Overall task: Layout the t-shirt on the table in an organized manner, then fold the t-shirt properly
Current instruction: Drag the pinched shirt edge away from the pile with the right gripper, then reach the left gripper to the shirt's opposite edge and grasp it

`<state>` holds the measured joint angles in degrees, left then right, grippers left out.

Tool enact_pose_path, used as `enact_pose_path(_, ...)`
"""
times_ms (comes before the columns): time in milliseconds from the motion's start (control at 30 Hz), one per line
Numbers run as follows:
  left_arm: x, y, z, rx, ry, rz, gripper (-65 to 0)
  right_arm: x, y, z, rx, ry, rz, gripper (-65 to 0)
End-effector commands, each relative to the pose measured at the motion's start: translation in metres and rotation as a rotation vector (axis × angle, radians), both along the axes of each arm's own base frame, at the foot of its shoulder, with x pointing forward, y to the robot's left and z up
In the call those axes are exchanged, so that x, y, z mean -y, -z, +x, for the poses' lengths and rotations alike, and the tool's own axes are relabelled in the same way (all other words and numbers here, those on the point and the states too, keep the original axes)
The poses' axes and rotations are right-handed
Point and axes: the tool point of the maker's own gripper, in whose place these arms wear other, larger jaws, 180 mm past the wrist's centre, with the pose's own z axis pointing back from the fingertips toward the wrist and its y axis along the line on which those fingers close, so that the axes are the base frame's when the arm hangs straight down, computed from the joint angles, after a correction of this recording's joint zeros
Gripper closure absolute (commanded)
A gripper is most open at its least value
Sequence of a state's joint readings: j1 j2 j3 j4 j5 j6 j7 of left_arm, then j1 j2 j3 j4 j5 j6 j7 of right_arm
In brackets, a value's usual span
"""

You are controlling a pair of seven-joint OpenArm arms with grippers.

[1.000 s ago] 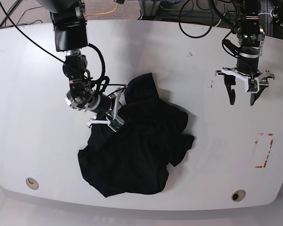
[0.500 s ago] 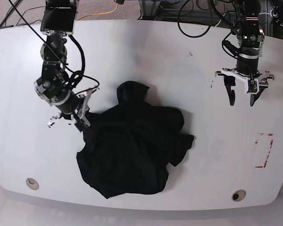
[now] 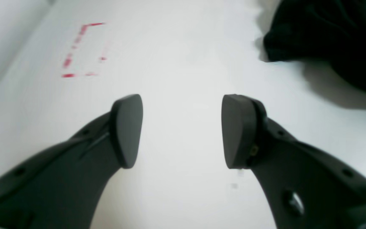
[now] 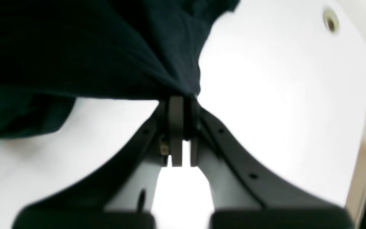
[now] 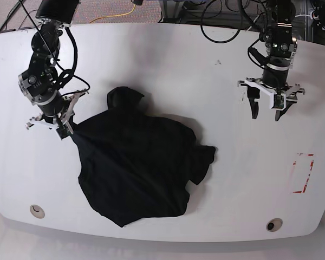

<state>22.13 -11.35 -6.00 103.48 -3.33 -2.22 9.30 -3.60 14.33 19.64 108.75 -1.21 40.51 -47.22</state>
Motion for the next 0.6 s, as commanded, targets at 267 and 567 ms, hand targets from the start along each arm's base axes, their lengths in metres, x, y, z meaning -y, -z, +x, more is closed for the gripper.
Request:
enact_pose_path(267, 0.028, -0.017, 0.022, 0.068, 0.065, -0.053, -36.9, 0.024, -0.015, -0.001, 0.048, 0.059, -0.015, 0.0)
enact_pose_path(567, 0.064, 0.014, 0.051, 0.010, 0.101, -0.192, -37.1, 0.021, -0.014, -0.001, 0.047, 0.057, -0.006, 0.0)
